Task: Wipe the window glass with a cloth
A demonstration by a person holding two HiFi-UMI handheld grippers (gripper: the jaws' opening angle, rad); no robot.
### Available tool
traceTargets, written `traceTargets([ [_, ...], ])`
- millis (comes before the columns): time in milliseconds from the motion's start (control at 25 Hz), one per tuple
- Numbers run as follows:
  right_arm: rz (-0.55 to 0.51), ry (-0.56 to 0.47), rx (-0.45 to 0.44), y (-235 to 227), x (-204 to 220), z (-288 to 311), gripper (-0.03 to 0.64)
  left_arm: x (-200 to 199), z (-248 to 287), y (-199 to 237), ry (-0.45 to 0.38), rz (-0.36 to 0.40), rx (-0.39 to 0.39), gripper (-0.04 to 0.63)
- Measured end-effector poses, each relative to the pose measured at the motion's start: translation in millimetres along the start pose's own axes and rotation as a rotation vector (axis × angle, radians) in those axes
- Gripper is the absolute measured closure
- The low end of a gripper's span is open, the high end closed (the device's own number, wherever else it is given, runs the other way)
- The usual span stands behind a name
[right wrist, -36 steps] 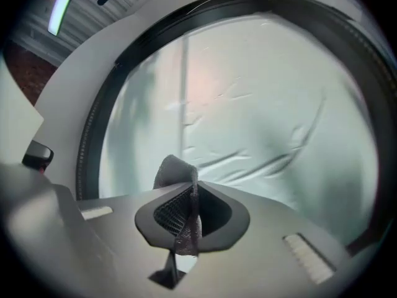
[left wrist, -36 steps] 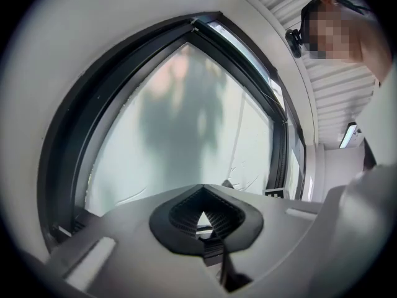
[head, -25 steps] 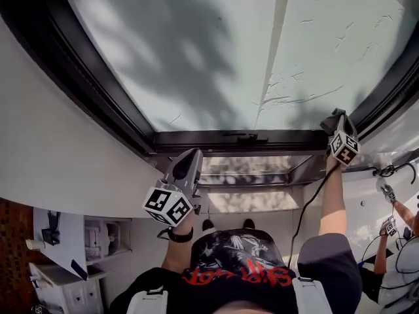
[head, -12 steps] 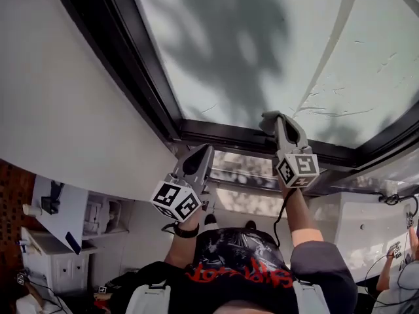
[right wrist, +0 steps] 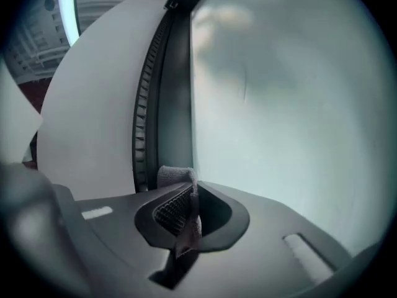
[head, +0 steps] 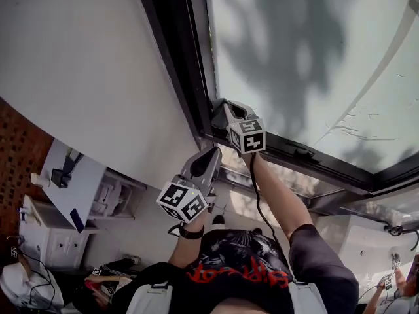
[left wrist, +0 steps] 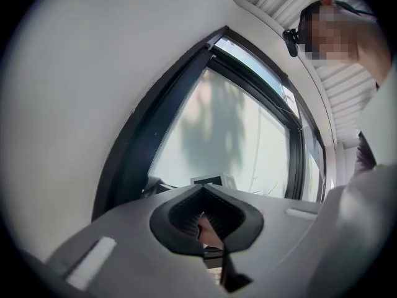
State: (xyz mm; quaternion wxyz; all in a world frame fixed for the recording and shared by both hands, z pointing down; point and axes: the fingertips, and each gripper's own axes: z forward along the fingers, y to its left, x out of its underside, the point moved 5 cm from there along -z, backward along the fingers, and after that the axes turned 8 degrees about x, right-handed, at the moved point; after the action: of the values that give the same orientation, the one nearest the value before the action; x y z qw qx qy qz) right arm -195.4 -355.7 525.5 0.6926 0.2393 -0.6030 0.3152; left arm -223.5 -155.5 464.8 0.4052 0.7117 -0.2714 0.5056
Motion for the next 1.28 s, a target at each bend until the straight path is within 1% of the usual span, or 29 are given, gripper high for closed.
traceTargets([
  [80, 0.034, 0.003, 0.002, -9, 0, -17, 0.598, 1, -8, 8, 0.005, -0.007, -0.026, 0.594],
  [160, 0.021, -0.028, 0.03, -24, -7, -51, 0.598, 2, -9, 17, 0.011, -0.025, -0.038, 0.594],
  [240, -0.006, -0.059, 0.092, -48, -8, -91, 0.598, 6, 0, 17, 0.024, -0.038, -0.018, 0.594],
  [280, -0.013, -0.073, 0.136, -65, -6, -114, 0.598, 8, 7, 12, 0.032, -0.04, 0.002, 0.594],
  [400, -0.002, -0.11, 0.311, -131, 5, -187, 0.598, 19, 36, -9, 0.062, -0.039, 0.087, 0.594],
  [480, 0.01, -0.104, 0.441, -182, 17, -236, 0.598, 27, 56, -27, 0.083, -0.039, 0.141, 0.594],
  [640, 0.039, -0.05, 0.702, -284, 48, -335, 0.598, 42, 92, -66, 0.13, -0.037, 0.244, 0.594],
  [720, 0.07, -0.008, 0.834, -333, 68, -386, 0.598, 47, 105, -84, 0.148, -0.036, 0.288, 0.594],
  [800, 0.093, 0.042, 0.966, -376, 87, -432, 0.598, 51, 111, -98, 0.155, -0.034, 0.311, 0.594],
  [880, 0.107, 0.074, 1.095, -411, 101, -474, 0.598, 53, 113, -107, 0.155, -0.033, 0.315, 0.594],
  [920, 0.123, 0.075, 1.142, -424, 105, -491, 0.598, 54, 113, -110, 0.156, -0.033, 0.314, 0.594],
  [960, 0.146, 0.065, 1.164, -434, 108, -502, 0.598, 56, 113, -112, 0.157, -0.034, 0.312, 0.594],
  [1040, 0.194, 0.033, 1.144, -440, 111, -501, 0.598, 58, 113, -114, 0.159, -0.038, 0.307, 0.594],
  [1080, 0.205, 0.014, 1.114, -434, 109, -492, 0.598, 58, 112, -114, 0.159, -0.039, 0.301, 0.594],
  [1120, 0.205, -0.014, 1.064, -420, 103, -477, 0.598, 58, 110, -113, 0.158, -0.038, 0.293, 0.594],
  [1160, 0.194, -0.046, 0.993, -400, 95, -457, 0.598, 58, 107, -111, 0.155, -0.035, 0.28, 0.594],
  [1200, 0.176, -0.077, 0.902, -374, 85, -431, 0.598, 57, 103, -108, 0.15, -0.031, 0.263, 0.594],
  [1280, 0.152, -0.126, 0.693, -310, 66, -369, 0.598, 52, 94, -99, 0.137, -0.026, 0.226, 0.594],
])
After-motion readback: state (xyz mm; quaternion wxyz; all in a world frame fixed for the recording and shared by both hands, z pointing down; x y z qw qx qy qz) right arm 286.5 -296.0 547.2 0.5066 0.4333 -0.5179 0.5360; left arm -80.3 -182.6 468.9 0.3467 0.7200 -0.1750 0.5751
